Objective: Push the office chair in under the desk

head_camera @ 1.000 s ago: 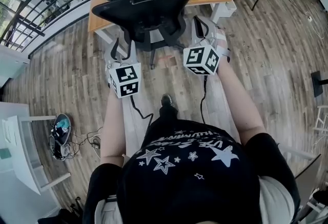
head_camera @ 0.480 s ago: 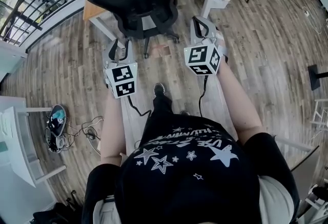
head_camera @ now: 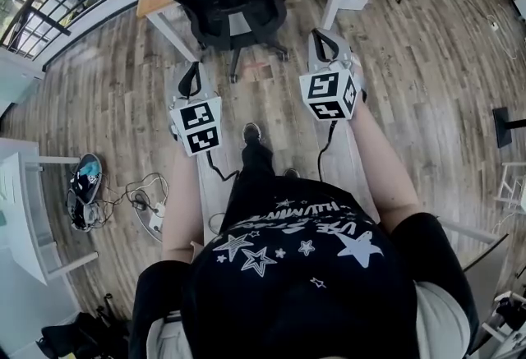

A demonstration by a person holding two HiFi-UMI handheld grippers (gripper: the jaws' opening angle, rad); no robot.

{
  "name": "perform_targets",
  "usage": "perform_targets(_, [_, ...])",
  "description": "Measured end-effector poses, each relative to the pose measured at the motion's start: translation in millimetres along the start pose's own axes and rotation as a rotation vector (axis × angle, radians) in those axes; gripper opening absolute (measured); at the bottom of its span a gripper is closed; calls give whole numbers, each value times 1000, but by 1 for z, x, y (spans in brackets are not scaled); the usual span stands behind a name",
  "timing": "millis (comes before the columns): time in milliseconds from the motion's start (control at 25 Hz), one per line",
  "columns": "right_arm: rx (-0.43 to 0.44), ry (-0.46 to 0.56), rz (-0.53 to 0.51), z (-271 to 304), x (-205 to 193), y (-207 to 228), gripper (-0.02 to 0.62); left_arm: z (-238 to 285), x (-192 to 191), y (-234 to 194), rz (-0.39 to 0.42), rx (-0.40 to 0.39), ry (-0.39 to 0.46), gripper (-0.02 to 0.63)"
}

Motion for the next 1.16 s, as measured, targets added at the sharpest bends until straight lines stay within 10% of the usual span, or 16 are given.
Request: perform_targets(1160, [44,-41,-56,-3,-12,-17,2,-10,-27,20,-13,-54,-43,2])
Point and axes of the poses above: the fingertips, and each gripper's own axes: z forward along the fingers, y to its right, x out of its top, the point moved 2 cm from there along -z, backward along the fingers, and after that the axes turned 15 degrees about -y, right-handed, at the moved point
